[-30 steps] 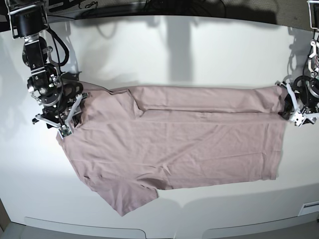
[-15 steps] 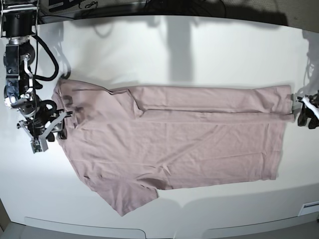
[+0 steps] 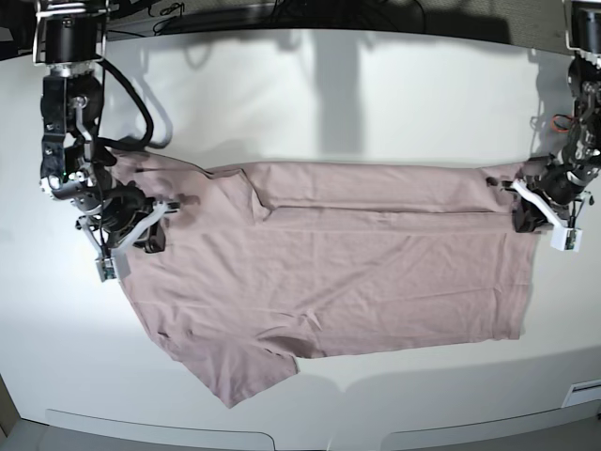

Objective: Fold the T-shirt properly
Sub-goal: 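Lift the shoulder edge with both grippers and drag it toward the robot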

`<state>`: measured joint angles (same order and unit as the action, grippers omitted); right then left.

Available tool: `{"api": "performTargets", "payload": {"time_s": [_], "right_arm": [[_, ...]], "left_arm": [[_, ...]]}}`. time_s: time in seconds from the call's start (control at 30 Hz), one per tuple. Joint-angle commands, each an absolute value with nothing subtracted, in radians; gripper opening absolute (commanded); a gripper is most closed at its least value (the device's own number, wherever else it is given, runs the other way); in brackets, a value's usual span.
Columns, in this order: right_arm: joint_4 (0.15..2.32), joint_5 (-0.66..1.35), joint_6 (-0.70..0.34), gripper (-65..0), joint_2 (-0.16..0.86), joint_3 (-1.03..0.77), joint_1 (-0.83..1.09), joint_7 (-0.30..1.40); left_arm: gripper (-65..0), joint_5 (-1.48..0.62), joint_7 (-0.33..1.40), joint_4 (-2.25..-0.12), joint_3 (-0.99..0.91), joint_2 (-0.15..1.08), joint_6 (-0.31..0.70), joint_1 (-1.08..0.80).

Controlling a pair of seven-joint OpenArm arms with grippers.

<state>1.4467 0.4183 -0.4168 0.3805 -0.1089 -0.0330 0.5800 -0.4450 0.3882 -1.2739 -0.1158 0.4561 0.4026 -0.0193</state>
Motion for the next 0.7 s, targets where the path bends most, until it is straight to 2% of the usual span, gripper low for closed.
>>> {"api": "performTargets", "payload": {"time_s": [0.0, 0.2, 0.33, 0.67], "right_arm": [[1.464, 0.419, -0.421, -65.0, 0.384, -0.116, -0.052, 0.563], [1.463, 0.323, -0.42, -65.0, 0.329, -0.116, -0.011, 0.557], [1.461, 0.176, -0.409, -65.0, 0.315, -0.116, 0.047, 0.447], [1.445, 0.05, -0.403, -65.0, 0.316, -0.132, 0.171, 0.377]], "left_arm": [[-65.0, -0.445, 0.348, -1.283, -0.124, 0.466, 0.407, -0.006], [-65.0, -0.384, 0.225, -1.164, -0.124, 0.411, 0.407, -0.031], [-65.0, -0.363, 0.215, -1.073, -0.124, 0.397, 0.408, -0.031], [-65.0, -0.262, 0.214, -1.023, -0.124, 0.389, 0.407, -0.135]]}}
